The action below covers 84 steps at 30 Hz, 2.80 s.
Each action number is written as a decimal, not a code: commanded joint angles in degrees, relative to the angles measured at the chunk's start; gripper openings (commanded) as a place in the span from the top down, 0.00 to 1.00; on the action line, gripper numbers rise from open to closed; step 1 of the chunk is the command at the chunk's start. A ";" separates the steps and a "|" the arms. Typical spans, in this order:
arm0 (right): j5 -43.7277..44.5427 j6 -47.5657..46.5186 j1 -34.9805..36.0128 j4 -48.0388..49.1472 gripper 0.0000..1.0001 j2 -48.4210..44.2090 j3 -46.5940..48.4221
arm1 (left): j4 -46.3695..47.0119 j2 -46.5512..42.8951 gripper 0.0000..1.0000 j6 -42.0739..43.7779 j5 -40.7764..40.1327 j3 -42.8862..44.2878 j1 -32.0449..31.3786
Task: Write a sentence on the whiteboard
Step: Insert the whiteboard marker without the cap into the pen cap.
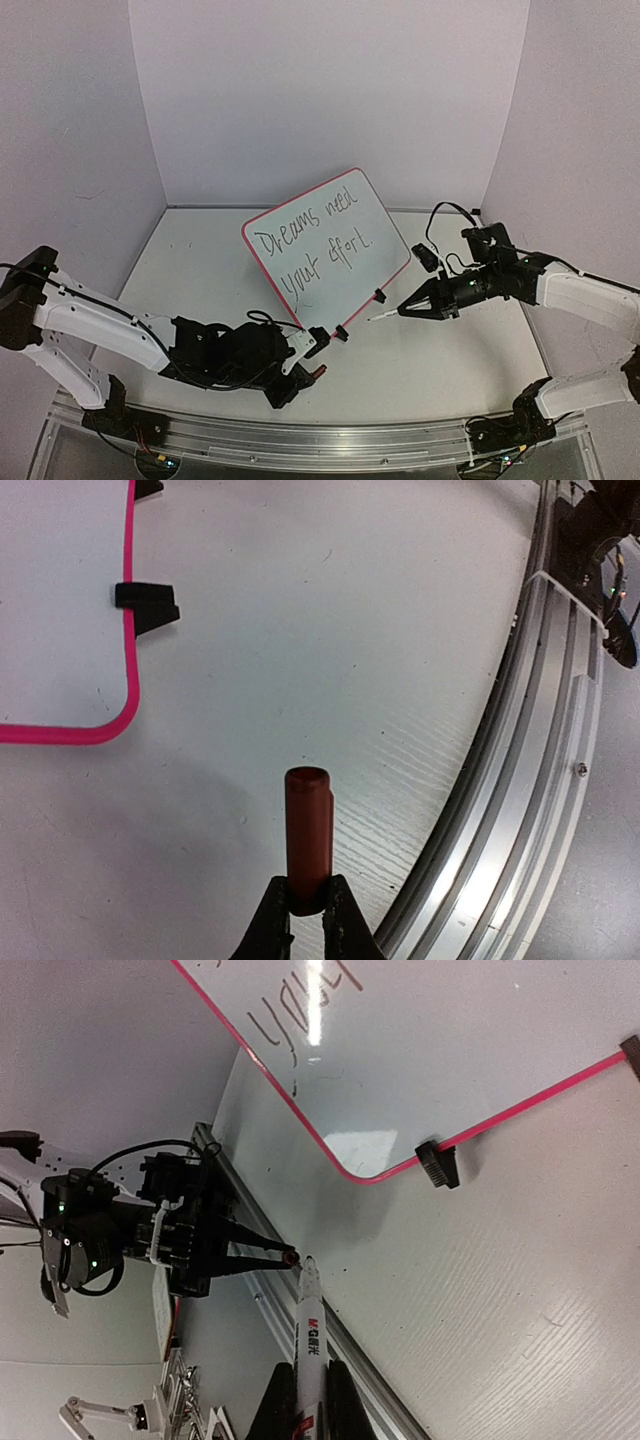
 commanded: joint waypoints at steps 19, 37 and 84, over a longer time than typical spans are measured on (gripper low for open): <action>-9.40 -1.56 8.17 -0.75 1.00 5.20 0.61 | 1.87 2.66 1.00 13.40 15.71 7.40 4.61; -6.91 -2.59 11.21 -1.23 1.00 8.91 2.20 | 1.85 3.89 1.00 13.93 17.46 8.89 4.70; -5.93 -4.26 11.92 -3.25 1.00 11.06 2.21 | 3.09 3.70 1.00 12.29 18.68 8.48 4.96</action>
